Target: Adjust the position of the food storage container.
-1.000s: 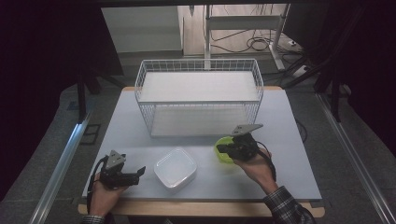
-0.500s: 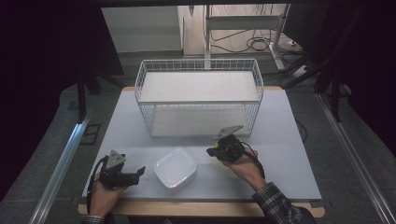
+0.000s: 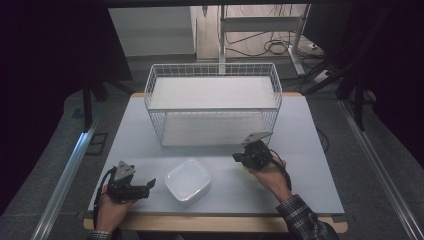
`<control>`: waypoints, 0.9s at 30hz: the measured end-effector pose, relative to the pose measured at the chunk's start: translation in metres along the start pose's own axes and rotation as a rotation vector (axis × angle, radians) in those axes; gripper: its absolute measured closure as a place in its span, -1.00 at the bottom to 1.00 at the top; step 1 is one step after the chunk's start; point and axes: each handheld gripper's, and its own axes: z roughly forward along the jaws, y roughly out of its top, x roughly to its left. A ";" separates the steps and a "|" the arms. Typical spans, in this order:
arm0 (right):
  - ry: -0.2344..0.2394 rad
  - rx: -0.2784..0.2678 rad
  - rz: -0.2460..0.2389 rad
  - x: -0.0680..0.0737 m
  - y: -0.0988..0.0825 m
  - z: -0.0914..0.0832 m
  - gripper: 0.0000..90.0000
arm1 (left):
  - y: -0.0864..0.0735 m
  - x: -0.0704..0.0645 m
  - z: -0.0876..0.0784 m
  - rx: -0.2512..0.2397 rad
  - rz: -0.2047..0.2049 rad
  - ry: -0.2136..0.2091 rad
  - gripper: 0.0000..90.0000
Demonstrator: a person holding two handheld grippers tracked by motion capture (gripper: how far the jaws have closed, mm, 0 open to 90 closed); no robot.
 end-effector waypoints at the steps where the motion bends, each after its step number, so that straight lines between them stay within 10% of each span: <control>1: -0.011 0.000 0.009 -0.002 -0.001 -0.002 1.00 | 0.000 0.000 0.000 0.001 -0.001 0.000 -0.83; 27: -0.222 -0.027 0.195 -0.056 -0.051 -0.062 0.99 | 0.003 -0.007 0.001 0.043 0.013 -0.005 -0.65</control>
